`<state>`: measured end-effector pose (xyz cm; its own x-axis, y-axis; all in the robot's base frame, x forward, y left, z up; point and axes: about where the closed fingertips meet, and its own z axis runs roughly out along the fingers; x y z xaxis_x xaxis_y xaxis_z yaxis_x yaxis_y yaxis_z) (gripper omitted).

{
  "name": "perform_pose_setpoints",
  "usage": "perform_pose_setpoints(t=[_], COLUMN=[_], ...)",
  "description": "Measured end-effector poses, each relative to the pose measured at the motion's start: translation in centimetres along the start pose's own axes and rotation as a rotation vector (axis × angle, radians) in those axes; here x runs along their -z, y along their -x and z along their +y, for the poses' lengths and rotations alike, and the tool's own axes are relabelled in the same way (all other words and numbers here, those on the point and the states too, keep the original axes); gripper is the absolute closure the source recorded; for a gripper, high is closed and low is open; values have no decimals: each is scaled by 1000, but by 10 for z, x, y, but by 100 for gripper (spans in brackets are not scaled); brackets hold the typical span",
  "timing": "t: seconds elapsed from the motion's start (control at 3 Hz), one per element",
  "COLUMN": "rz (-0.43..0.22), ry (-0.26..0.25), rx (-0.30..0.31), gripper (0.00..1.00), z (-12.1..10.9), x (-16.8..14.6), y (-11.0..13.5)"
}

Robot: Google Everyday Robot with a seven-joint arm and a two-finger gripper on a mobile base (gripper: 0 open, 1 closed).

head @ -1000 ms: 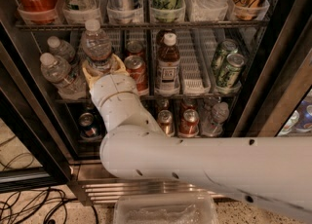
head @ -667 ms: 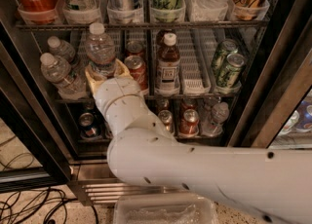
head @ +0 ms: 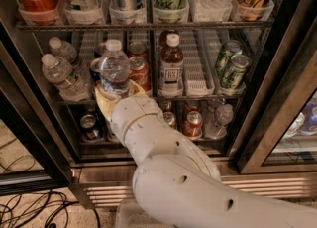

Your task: Pick water bottle from middle shelf of fridge

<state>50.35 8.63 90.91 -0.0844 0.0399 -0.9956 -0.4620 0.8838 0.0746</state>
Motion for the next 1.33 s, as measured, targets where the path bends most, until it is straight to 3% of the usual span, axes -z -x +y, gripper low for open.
perform_pose_setpoints(t=[0.67, 1.0, 1.33], rz=[-70, -74, -76], ry=[45, 49, 99], rx=[-111, -118, -217], gripper=[100, 100, 100], z=[-7, -5, -1], x=[8, 8, 4], y=[16, 18, 17])
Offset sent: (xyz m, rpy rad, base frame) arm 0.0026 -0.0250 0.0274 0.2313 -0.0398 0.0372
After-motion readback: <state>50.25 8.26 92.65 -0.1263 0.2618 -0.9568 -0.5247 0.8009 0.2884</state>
